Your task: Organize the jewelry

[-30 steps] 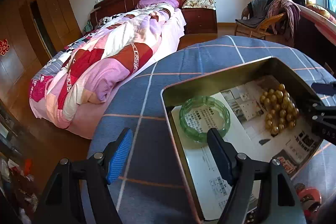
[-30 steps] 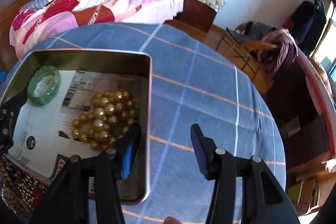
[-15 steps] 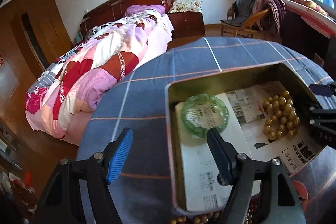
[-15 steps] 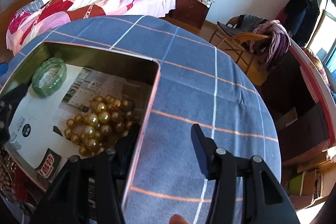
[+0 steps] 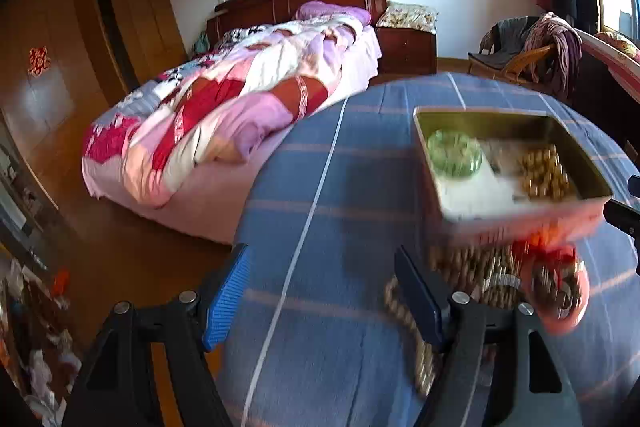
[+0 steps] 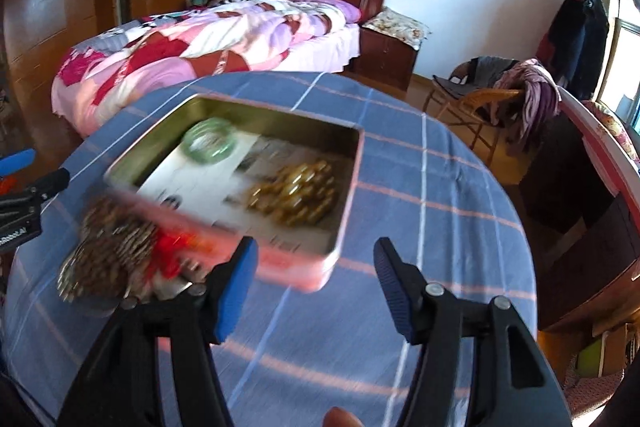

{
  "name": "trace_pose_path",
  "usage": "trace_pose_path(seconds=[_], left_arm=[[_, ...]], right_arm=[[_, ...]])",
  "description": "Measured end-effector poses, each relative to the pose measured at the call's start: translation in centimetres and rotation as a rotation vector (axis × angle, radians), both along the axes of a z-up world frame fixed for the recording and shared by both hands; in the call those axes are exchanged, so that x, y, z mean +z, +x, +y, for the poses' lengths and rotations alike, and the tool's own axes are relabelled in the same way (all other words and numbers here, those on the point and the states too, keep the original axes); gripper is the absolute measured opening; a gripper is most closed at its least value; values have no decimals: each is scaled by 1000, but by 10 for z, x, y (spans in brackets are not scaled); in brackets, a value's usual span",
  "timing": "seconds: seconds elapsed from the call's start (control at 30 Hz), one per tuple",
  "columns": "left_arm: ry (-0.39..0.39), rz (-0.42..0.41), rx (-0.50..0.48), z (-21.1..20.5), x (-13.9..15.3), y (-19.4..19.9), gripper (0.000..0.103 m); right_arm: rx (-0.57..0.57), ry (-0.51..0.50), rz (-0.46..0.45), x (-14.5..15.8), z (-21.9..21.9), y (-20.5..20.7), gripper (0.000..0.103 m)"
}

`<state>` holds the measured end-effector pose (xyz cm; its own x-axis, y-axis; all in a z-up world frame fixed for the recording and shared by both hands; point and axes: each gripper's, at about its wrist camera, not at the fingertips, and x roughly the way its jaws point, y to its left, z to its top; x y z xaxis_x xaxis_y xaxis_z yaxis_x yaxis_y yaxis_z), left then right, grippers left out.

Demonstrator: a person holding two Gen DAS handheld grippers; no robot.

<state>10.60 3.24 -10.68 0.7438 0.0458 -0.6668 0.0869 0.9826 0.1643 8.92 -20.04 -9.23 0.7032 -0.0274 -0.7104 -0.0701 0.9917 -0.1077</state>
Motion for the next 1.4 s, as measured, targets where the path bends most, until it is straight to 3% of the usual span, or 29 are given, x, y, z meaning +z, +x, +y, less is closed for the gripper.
trace_pose_path(seconds=[0.13, 0.3, 0.53, 0.63, 0.77, 0.8, 0.9, 1.07, 1.17, 1.27, 1.4], left_arm=[[-1, 31, 10, 3, -15, -9, 73], [10, 39, -6, -1, -22, -8, 58], [-27, 83, -86, -23, -33, -8, 56], [-22, 63, -97, -30, -35, -8, 51], [-79, 107, -144, -33, -36, -9, 26], [-84, 133, -148, -34, -40, -9, 25], [-64, 112, -144, -34, -43, -16, 25], [-124, 136, -116, -21, -44, -11, 25], [-122, 130, -127, -22, -45, -11, 25], [-139, 138, -154, -23, -44, -12, 13], [-170, 128, -157, -19, -38, -18, 12]], right_arm=[[21, 18, 1, -6, 8, -13, 63], [24, 22, -1, -10, 9, -15, 63], [18, 39, 1, -17, 9, -17, 64], [20, 47, 9, -21, 9, -18, 64], [16, 58, 17, -25, 6, -21, 65], [13, 62, 17, -25, 5, -21, 65], [7, 73, 13, -26, 3, -24, 67], [4, 79, 14, -27, 1, -26, 67], [4, 78, 14, -28, 2, -26, 67], [5, 80, 9, -28, 2, -26, 67], [1, 98, 13, -30, -2, -25, 67]])
